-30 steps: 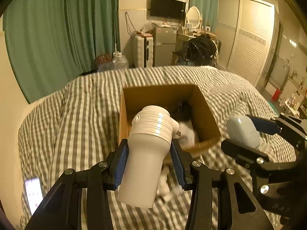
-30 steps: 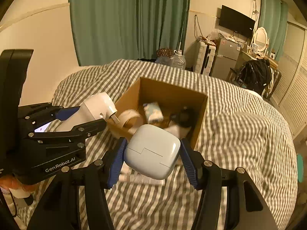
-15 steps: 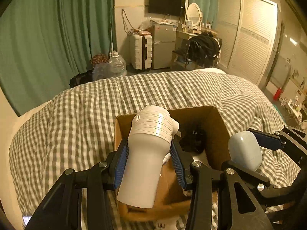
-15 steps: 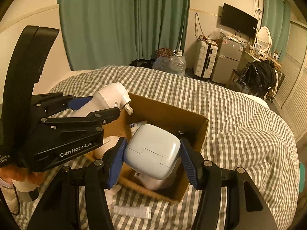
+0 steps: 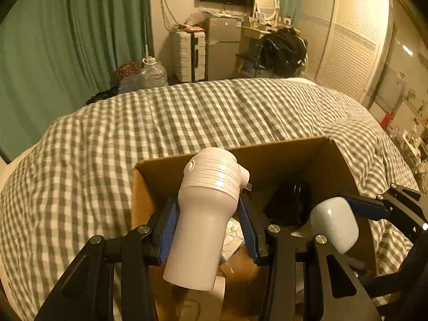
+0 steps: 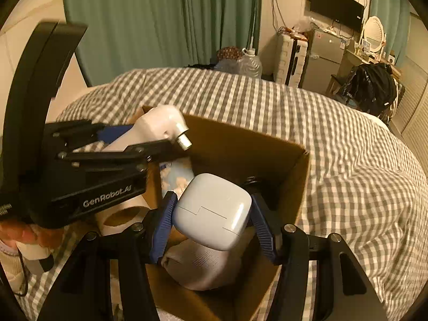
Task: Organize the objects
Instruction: 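Place the bottle and earbud case into the box, opening both grippers, then move both tools back toward the remaining bear and toothpaste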
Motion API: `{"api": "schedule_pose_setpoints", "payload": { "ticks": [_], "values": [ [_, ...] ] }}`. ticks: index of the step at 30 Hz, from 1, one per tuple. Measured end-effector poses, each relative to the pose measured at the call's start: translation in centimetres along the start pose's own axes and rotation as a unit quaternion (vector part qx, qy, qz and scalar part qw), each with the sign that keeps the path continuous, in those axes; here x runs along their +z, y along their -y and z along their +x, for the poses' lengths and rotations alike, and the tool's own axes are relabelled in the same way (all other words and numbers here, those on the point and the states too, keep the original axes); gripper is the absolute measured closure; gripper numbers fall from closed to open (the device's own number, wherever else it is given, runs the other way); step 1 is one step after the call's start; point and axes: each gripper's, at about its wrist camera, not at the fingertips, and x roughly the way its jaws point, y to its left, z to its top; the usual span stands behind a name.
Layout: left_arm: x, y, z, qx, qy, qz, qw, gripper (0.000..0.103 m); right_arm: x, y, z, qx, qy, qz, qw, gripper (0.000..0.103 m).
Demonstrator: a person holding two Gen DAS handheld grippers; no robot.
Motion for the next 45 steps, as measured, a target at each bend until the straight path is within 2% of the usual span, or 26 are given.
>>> {"api": "schedule_pose_setpoints", "payload": {
  "ticks": [6,12,13,14,15,17,20,24,25,28,32,35,40,45],
  "values": [
    [-0.8,0.5,0.8,-0.002,-0.007,0.018,0.9998,0.058,-0.7,-0.1,1.5,0.002,-0.012,-0.011,1.000,0.047],
    [-1.1,0.8,-1.4,0.007,-0.001,0.015,0.9999,0.055,-1.0,-0.8,0.1,-0.008,-0.013,-0.015,1.000,0.047],
    [-1.1,0.9,-2.2,0.017,0.005,0.018,0.9997,0.051,-1.1,-0.9,-0.5,-0.010,-0.011,-0.016,1.000,0.044],
    [-1.1,1.2,-3.4,0.026,0.013,0.024,0.9993,0.043,-1.0,-1.0,-1.1,-0.013,-0.007,-0.016,1.000,0.041],
    [-0.9,1.4,-4.2,0.030,0.020,0.026,0.9990,0.039,-1.0,-1.1,-1.9,-0.014,-0.001,-0.015,1.000,0.036],
    [-0.7,1.7,-6.7,0.034,0.034,0.027,0.9985,0.030,-1.0,-1.2,-3.9,-0.013,0.010,-0.011,1.000,0.035],
    [-0.1,1.9,-10.2,0.033,0.054,0.021,0.9978,0.027,-0.9,-1.8,-7.6,-0.027,0.031,-0.014,0.999,0.029],
    [0.6,2.6,-16.3,0.036,0.100,0.016,0.9942,0.014,-0.7,-2.8,-13.2,-0.052,0.070,-0.021,0.996,0.012],
    [0.7,2.7,-17.8,0.037,0.110,0.015,0.9932,0.010,-0.9,-3.2,-15.0,-0.064,0.085,-0.022,0.994,0.011],
    [1.1,3.3,-21.5,0.045,0.132,0.018,0.9901,0.008,-0.6,-3.7,-19.1,-0.080,0.113,-0.023,0.990,0.010],
    [0.7,3.3,-25.9,0.060,0.158,0.023,0.9854,0.003,-1.2,-4.7,-23.2,-0.103,0.134,-0.027,0.985,0.008],
    [-0.2,3.1,-28.8,0.066,0.177,0.019,0.9817,0.002,-2.0,-5.7,-25.7,-0.123,0.145,-0.029,0.981,0.007],
    [-1.9,2.7,-32.3,0.052,0.199,0.012,0.9785,0.000,-3.5,-5.3,-29.3,-0.164,0.166,-0.004,0.972,0.005],
    [-4.4,2.4,-33.3,0.058,0.221,0.011,0.9734,0.000,-4.7,-5.0,-31.3,-0.173,0.189,0.023,0.966,0.003]
  ]
}}
